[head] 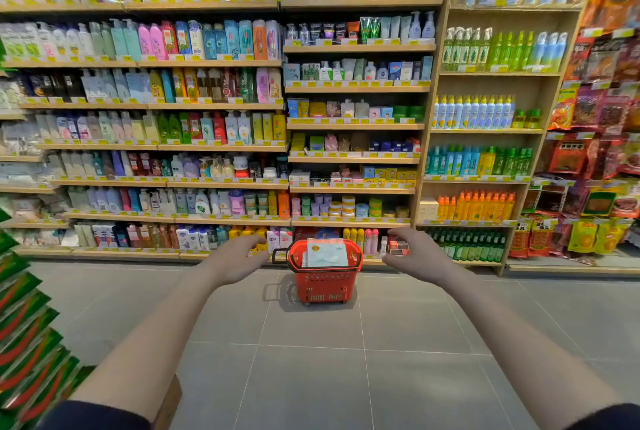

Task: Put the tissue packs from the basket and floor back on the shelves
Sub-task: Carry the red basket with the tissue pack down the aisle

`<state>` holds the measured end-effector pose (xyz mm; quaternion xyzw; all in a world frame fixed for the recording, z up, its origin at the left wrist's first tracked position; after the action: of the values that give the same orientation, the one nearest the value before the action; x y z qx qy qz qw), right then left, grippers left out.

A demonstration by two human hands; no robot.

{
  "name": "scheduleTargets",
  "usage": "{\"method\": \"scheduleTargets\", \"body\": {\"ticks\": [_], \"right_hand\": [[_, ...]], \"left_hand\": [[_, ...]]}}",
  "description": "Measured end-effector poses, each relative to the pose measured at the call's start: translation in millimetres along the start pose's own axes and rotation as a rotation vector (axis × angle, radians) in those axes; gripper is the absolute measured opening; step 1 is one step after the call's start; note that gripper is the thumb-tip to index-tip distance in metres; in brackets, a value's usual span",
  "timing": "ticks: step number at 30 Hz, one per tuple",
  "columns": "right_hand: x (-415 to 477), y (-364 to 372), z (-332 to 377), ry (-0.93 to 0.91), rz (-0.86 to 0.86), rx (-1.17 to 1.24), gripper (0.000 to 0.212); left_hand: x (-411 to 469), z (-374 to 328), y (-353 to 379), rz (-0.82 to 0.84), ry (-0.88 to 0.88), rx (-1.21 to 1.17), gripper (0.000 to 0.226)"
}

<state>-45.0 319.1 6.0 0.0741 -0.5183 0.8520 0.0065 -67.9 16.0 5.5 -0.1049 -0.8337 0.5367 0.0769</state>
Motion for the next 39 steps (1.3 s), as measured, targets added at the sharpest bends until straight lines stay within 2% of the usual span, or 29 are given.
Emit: {"method": "scheduleTargets", "body": {"ticks": [8, 22, 31, 39], "right_hand": [[83, 26, -37, 0.039, 0.017, 0.004, 0.065], [300, 44, -113, 0.064, 0.128, 0.049, 0.066], [431, 86, -132, 0.023, 0.154, 0.037, 0.067], [556, 112, -140, 0.087, 0.169, 0.044, 0.068]], "left_hand": [[89, 18, 21, 0.053, -0.034, 0.010, 0.051], [303, 32, 35, 0.079, -0.104, 0.030, 0.064], [432, 83, 47, 0.114, -0.094, 0.037, 0.066], [573, 133, 36, 0.172, -0.006, 0.009, 0.065]]}}
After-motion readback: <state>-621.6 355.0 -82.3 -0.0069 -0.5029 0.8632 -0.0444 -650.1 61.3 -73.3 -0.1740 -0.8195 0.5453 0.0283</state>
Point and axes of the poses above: each hand's wrist, its own x-axis towards the middle knuckle, its own y-axis out of the palm, z = x × y, the point moved 7 cm from there along x, towards the middle knuckle, and after that the axes turned 4 degrees about z, right-handed, at the moved point
